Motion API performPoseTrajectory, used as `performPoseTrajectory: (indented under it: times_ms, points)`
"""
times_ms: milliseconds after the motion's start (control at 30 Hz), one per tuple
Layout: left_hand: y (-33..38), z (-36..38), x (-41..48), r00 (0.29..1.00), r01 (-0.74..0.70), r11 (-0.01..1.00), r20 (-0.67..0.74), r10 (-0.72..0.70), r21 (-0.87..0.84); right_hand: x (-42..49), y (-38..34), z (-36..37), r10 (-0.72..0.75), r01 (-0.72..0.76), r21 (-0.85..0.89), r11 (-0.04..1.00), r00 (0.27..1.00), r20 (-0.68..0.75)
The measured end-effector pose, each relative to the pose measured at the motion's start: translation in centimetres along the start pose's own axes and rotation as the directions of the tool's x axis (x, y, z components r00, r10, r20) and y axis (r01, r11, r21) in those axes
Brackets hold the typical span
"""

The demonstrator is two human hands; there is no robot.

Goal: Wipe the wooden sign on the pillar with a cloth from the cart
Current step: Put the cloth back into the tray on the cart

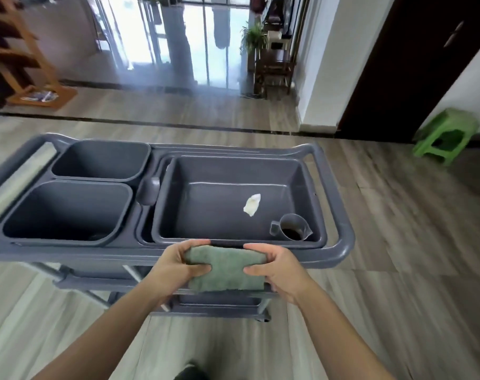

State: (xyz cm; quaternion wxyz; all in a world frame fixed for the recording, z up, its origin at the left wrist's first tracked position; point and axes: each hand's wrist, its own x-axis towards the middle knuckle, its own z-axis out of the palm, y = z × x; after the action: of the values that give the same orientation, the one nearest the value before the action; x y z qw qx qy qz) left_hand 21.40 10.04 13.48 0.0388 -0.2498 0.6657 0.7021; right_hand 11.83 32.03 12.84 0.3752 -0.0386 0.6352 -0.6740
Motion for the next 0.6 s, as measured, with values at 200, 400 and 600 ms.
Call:
performPoseTrajectory:
  times_ms: [200,400,600]
  points:
    - [1.4,-3.3,7.0,0.979,-0.167,0.951,-0.067,0.191,0.261,8.3,-2.5,0.2,-0.08,0.07,-0.161,0.984,0.995,-0.051]
    - [2.9,-4.9,17.0,0.992,-0.037,0.999,-0.121,0.039,0.019,16.8,-4.6,0.3,0.079,-0.075,0.11,0.991,0.996,-0.032]
    - [0.8,-4.3,26.0,0.937,0.327,0.922,-0.06,-0.345,-0.207,25.5,-2.8,-0.2,0.29,-0.239,0.242,0.94,0.934,-0.206]
